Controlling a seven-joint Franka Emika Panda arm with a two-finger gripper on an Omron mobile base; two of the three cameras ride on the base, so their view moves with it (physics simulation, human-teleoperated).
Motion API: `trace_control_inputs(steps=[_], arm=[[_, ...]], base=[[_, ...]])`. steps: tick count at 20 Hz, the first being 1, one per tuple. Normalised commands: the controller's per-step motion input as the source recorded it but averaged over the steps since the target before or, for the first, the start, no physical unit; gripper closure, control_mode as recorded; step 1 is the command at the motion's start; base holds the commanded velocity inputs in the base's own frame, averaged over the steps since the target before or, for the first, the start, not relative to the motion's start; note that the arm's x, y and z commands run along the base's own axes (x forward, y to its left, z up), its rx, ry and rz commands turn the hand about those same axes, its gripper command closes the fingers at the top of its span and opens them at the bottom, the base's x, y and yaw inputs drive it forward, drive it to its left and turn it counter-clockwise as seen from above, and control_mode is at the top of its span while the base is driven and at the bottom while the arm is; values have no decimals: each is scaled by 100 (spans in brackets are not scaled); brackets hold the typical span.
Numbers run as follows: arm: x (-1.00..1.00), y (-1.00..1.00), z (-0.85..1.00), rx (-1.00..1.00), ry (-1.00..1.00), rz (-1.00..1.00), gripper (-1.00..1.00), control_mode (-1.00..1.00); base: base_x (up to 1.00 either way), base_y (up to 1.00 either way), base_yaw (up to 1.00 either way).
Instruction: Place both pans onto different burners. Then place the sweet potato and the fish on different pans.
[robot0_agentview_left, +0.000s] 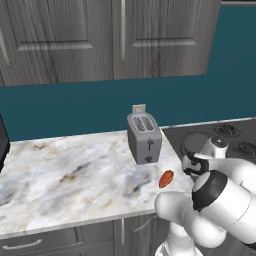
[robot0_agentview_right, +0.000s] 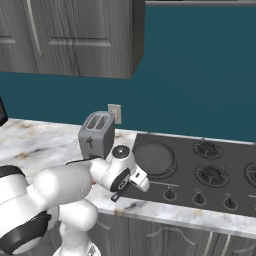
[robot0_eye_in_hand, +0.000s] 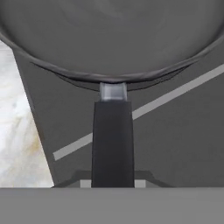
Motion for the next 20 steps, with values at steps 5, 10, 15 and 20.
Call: trace_control_inputs(steps=[5,10,15,20], arm=[[34,4,-20,0,9,0,100,-100],[-16,0,-1,1,1,0,100,-100],[-45,0,7,5,0,0,-100,-100],[-12,0,10,1,0,0,-100,-100]], base=[[0,0,0],[0,0,0],[0,0,0],[0,0,0]])
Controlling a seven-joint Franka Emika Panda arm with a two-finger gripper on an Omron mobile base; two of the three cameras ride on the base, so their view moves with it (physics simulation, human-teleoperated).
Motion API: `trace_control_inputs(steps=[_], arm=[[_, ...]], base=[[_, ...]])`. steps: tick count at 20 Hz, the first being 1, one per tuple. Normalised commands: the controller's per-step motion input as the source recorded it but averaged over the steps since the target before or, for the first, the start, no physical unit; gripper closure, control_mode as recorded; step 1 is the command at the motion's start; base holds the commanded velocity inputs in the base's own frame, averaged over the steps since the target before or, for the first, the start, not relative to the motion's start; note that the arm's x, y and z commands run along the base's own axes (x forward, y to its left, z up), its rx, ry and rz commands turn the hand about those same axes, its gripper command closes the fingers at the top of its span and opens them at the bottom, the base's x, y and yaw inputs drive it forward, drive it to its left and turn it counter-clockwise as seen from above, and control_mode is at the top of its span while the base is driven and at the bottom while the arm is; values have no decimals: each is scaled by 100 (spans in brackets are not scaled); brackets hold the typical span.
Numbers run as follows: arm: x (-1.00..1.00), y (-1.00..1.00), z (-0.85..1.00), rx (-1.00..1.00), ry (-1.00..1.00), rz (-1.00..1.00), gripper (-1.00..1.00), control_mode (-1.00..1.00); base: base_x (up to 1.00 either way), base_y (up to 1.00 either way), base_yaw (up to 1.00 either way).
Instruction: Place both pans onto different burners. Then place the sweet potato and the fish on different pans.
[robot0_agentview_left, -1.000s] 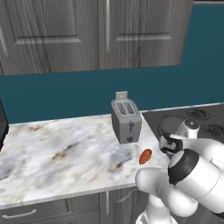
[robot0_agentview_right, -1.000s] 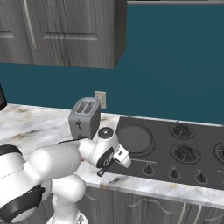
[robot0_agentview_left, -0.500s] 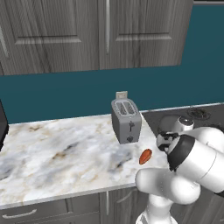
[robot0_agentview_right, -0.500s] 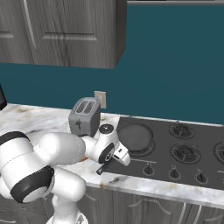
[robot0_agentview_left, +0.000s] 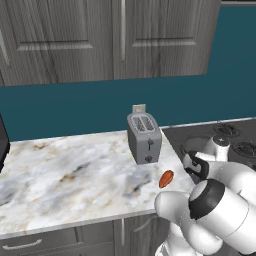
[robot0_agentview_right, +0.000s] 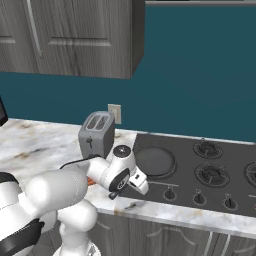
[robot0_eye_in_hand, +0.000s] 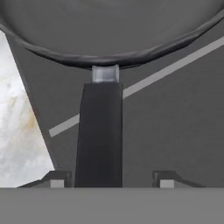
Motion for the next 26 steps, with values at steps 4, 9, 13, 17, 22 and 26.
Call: trace_control_inputs(steps=[4,9,13,17,22,26], arm=[[20,0,1,0,0,0,-100,-100],[-7,0,66,1,-1,2,-100,-100],[-18,0,85,2,0,4,-100,-100],[-33,1,63,0,0,3,-100,-100],[-61,40,53,0,-3,9,-100,-100],[-52,84,26,-7,0,14,-100,-100]], base=[[0,0,0],[0,0,0],[0,0,0],[0,0,0],[0,0,0],[0,0,0]])
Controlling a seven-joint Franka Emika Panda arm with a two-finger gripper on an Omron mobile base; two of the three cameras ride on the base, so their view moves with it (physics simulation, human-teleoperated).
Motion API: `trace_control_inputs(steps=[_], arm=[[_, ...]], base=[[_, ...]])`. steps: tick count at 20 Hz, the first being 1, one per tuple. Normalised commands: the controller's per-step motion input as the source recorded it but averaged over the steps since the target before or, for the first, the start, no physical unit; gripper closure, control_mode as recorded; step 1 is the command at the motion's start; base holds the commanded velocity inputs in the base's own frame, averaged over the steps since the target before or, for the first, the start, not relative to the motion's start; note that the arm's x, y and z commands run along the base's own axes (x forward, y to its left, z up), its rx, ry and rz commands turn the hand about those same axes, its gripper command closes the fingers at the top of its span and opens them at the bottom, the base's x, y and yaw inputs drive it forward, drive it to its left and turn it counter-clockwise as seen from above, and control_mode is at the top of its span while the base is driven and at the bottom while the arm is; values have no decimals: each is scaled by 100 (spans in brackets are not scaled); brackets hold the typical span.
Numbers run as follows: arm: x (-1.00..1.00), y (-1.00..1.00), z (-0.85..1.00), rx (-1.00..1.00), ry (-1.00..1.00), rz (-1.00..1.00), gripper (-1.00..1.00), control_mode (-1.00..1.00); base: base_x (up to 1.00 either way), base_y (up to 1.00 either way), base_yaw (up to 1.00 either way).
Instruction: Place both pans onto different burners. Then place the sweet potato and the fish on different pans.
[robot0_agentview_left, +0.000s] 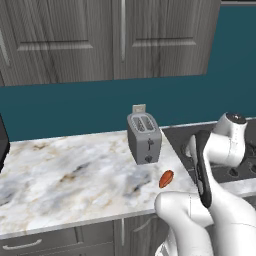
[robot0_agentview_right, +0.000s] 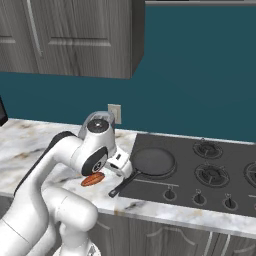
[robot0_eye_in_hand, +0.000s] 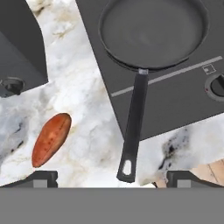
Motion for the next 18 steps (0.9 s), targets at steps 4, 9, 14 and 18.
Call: trace_control_inputs(steps=[4,9,14,18], arm=[[-53,85,2,-10,-11,8,-100,-100],[-15,59,4,-1,-8,1,-100,-100],[0,36,4,2,0,0,-100,-100],[0,25,-5,0,-4,-3,-100,-100]], base=[[0,0,0],[0,0,0],[0,0,0],[0,0,0]])
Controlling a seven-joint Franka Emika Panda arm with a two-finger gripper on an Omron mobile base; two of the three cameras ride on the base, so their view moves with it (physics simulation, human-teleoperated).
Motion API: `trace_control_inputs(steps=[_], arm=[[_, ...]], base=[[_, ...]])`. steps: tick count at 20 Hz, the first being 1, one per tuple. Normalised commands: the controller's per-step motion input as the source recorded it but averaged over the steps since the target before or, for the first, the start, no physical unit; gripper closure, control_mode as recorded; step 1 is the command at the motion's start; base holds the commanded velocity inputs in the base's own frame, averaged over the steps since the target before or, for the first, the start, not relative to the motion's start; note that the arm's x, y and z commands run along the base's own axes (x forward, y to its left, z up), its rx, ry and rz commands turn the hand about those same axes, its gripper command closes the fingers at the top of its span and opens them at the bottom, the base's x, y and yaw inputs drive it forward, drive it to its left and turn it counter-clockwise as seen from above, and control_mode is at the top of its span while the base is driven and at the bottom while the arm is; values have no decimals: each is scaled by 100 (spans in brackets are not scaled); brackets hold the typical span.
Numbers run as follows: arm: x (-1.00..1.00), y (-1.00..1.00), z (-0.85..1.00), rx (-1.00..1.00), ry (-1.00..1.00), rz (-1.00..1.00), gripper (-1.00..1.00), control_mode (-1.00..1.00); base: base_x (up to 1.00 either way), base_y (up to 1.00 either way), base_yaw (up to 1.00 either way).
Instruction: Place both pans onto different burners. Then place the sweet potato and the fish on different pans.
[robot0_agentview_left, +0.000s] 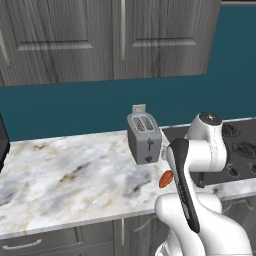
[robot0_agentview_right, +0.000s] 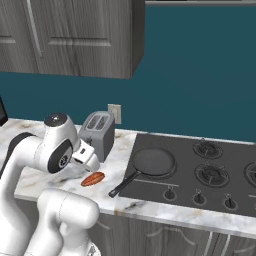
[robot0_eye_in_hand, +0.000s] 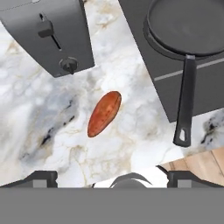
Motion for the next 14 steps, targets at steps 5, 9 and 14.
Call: trace_control_inputs(steps=[5,9,14], arm=[[0,13,-16,0,-2,-4,-100,-100],[0,4,-26,0,-3,-1,-100,-100],[2,0,-37,0,0,0,-100,-100]], base=[[0,0,0],[0,0,0],[0,0,0]])
